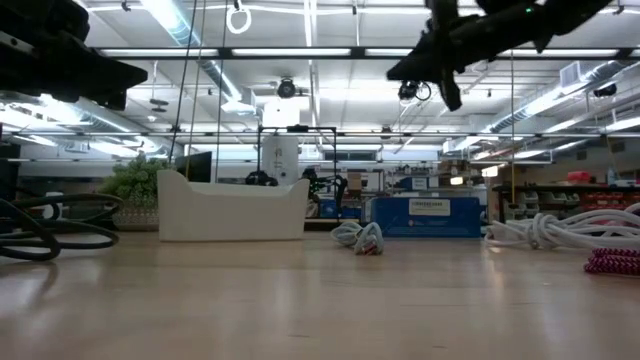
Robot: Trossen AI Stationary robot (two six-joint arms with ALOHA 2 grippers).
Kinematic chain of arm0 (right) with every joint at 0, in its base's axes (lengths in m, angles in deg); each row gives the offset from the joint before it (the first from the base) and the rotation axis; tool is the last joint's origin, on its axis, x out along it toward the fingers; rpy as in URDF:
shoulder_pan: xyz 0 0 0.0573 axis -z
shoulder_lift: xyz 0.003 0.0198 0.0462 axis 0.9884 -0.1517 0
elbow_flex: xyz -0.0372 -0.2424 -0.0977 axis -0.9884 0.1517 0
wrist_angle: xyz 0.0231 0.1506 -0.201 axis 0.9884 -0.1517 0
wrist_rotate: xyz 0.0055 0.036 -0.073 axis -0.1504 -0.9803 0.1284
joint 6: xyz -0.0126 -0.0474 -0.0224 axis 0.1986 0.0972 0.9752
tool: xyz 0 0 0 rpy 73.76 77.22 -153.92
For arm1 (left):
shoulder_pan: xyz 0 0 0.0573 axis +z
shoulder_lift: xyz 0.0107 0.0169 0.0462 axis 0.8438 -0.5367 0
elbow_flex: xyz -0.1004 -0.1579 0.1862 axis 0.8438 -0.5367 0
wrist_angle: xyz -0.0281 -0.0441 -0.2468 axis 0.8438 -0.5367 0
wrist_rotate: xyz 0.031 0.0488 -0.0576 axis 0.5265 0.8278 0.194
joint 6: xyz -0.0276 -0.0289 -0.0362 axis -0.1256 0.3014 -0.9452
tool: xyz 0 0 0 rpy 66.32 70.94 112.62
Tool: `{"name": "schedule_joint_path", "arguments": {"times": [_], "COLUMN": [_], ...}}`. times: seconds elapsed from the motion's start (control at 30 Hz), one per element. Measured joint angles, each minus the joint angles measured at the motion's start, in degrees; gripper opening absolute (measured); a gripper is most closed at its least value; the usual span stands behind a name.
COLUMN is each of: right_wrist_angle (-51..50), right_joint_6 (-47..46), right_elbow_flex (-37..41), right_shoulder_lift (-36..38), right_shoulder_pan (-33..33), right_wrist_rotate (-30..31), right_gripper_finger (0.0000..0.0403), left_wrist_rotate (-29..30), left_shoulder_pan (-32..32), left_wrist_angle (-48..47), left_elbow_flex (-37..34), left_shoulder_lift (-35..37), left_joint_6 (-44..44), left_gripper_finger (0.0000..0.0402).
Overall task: Pick and place USB-C Cables
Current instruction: Put the blue charger cable into the white bin
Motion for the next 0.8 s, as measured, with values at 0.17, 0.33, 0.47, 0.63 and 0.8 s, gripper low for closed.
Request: {"name": "schedule_joint_path", "arguments": {"times": [0.17,0.33,0.47,0.63,0.8], "right_wrist_angle": [-3.37,-8.71,-16.03,-27.78,-36.12], "right_joint_6": [2.34,4.36,5.25,5.21,3.34], "right_elbow_flex": [-5.35,-11.43,-16.76,-23.66,-27.20], "right_shoulder_lift": [-8.99,-17.91,-23.77,-29.54,-34.04], "right_shoulder_pan": [-1.99,-3.77,-4.75,-5.98,-6.97], "right_wrist_rotate": [-3.68,-7.31,-8.21,-8.92,-8.79], "right_gripper_finger": [0.0007,0.0010,0.0036,0.0092,0.0152], "left_wrist_rotate": [0.00,0.00,-0.02,0.00,-0.02], "left_shoulder_pan": [0.01,0.00,0.01,0.01,0.00], "left_wrist_angle": [0.01,0.00,0.00,-0.01,0.00], "left_elbow_flex": [0.01,0.00,0.00,0.00,0.00], "left_shoulder_lift": [0.02,0.02,0.01,0.01,0.01], "left_joint_6": [0.01,0.02,0.02,0.00,0.00], "left_gripper_finger": [0.0020,0.0020,0.0020,0.0020,0.0020]}}
